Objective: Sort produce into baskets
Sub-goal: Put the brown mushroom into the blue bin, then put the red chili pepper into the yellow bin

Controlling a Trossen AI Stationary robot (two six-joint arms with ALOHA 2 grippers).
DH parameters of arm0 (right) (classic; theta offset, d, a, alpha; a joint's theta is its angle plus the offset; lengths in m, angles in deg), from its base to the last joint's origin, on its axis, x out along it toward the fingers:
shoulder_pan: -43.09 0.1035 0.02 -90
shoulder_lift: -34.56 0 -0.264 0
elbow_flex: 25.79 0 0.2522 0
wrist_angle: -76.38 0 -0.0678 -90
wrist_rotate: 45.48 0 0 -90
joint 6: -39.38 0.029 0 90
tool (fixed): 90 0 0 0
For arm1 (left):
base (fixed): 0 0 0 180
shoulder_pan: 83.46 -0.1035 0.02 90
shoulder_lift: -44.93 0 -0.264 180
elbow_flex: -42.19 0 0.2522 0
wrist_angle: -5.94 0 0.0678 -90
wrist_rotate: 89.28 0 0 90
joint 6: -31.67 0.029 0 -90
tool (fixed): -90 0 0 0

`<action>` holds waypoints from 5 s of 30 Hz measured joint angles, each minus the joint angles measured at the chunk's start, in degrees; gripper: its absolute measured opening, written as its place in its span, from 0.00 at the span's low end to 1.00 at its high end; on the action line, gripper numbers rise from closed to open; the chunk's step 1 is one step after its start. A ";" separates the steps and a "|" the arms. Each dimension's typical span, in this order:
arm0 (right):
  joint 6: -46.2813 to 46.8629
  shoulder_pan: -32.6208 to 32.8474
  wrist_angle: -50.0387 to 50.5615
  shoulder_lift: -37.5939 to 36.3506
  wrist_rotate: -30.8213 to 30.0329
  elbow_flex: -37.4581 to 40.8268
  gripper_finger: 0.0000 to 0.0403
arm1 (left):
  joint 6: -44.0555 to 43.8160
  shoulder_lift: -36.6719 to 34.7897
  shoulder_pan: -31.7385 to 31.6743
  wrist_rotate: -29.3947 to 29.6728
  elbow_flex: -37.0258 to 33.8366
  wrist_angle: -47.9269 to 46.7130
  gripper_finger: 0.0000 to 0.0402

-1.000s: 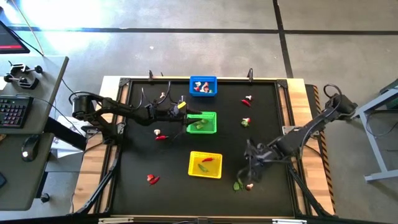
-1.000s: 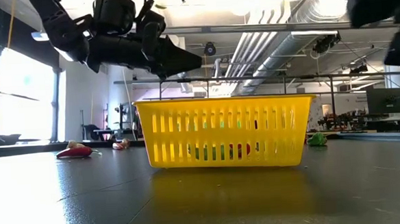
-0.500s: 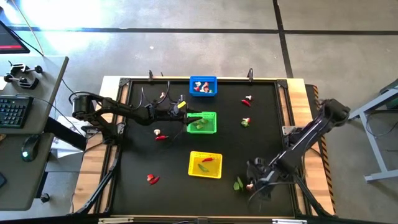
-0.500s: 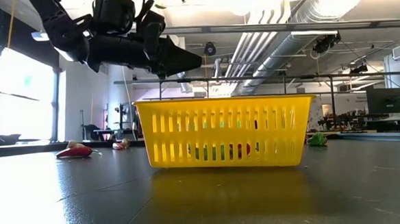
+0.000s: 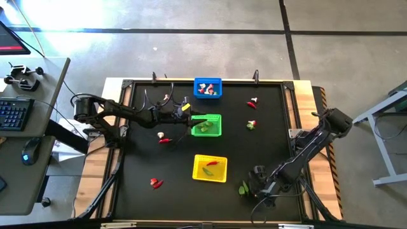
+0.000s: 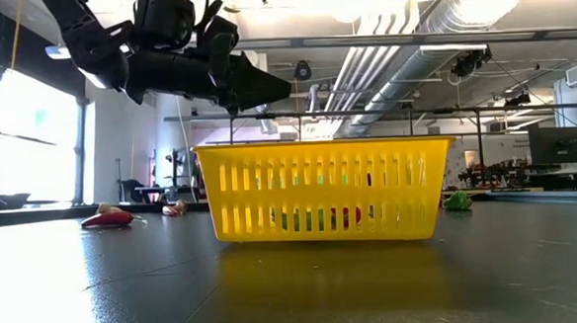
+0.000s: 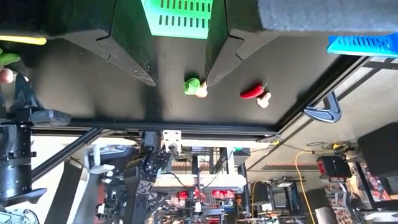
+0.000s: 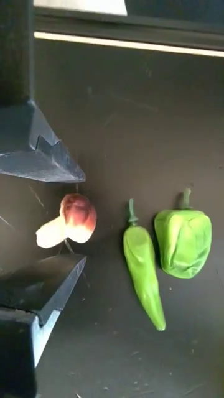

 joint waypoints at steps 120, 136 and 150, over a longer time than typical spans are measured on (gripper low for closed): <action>-45.27 -80.31 -11.42 28.82 23.63 -44.39 0.00 | 4.52 -14.40 -10.97 2.63 -13.70 -0.12 0.00; -28.00 -77.92 -41.28 -1.94 5.02 2.03 0.00 | 3.02 -14.32 -10.91 2.19 -13.70 -5.32 0.00; -9.76 -77.94 -37.41 -21.80 -13.59 27.30 0.00 | 3.02 -14.32 -10.88 2.14 -13.70 -5.35 0.00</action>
